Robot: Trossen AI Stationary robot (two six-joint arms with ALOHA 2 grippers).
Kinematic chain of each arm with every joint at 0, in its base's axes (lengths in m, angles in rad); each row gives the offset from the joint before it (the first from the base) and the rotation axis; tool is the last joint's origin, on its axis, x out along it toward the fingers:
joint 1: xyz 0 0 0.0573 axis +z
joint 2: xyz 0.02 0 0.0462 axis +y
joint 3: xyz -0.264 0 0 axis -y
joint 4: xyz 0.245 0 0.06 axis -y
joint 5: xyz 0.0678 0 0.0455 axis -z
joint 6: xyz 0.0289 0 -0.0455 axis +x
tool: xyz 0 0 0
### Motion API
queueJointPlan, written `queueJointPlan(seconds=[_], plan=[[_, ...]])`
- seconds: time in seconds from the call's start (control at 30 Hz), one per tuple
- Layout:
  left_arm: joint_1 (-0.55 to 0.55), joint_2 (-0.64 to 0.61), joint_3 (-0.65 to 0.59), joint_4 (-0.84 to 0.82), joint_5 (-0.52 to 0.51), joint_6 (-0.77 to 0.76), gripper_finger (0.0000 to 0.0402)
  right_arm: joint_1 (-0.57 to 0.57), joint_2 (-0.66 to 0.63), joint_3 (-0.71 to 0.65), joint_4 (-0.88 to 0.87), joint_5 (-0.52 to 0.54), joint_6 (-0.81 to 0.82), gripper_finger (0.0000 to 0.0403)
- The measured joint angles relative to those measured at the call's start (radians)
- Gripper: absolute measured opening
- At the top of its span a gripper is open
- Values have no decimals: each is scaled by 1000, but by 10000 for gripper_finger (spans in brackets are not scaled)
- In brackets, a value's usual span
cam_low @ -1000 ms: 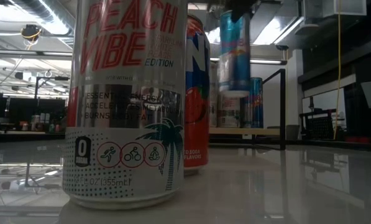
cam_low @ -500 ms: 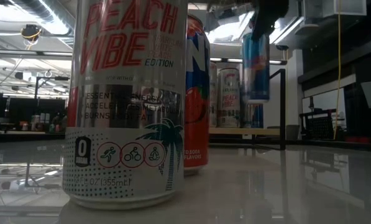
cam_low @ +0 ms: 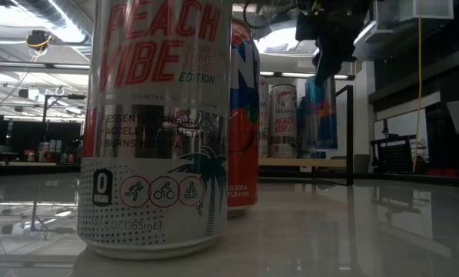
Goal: Place canned beverage on shelf
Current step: Put the blue soda can onto the shelf aligned with the other blue soda cans
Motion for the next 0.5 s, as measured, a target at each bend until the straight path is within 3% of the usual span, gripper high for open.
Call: queueJointPlan(seconds=[0.5], plan=[[0,0,0,0,0,0,328,-27,2,-4,-17,8,-77,237]])
